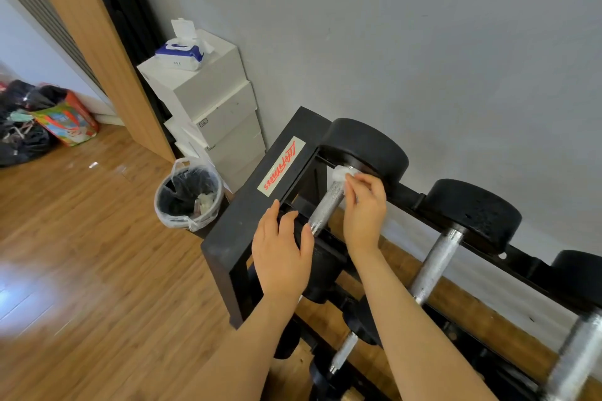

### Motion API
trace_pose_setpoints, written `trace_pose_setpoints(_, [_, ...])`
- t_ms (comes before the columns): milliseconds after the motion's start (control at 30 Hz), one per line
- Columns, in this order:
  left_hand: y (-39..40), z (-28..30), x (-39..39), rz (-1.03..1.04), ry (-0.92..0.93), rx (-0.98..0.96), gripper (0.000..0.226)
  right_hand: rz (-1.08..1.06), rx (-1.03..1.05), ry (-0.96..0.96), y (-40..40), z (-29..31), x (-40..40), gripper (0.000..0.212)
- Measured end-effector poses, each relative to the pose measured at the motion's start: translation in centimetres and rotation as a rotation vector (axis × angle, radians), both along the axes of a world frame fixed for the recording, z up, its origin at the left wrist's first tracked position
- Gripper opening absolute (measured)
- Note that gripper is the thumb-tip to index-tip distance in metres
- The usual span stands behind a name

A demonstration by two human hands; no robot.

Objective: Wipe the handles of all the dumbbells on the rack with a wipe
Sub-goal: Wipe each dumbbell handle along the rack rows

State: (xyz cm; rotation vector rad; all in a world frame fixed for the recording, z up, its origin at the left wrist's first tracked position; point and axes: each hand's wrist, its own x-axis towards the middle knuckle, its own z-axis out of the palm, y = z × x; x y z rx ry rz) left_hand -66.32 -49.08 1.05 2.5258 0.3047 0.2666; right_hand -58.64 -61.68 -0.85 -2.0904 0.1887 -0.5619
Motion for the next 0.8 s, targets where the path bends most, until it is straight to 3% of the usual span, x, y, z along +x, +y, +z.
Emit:
trace_pose_setpoints(100, [-0.1,-0.1,0.1,0.008,-0.021,0.004,0.055,0.014,-0.049,-0.015,0.1,-0.2,-0.1,0.023])
trace_pose_setpoints(267, [-0.2,-0.4,0.2,0.028,-0.042,-0.016,0.050,0.110,-0.167,-0.029,0.1,-1.6,-1.5,0.030])
trace_pose_setpoints(433, [-0.2,-0.4,0.2,0.022,-0.053,-0.017,0.052,-0.056,0.084,-0.006,0.4,-0.2,0.2,0.026])
trace_pose_setpoints(633, [-0.1,-0.7,0.3,0.025,-0.065,-0.014,0.049,0.045,-0.131,-0.028,0.9,-2.3,-1.1,0.027])
trace_pose_setpoints(800, [-0.1,-0.6,0.3,0.026,-0.056,-0.002,0.049,0.018,-0.325,-0.046,0.4,-0.5,0.8,0.032])
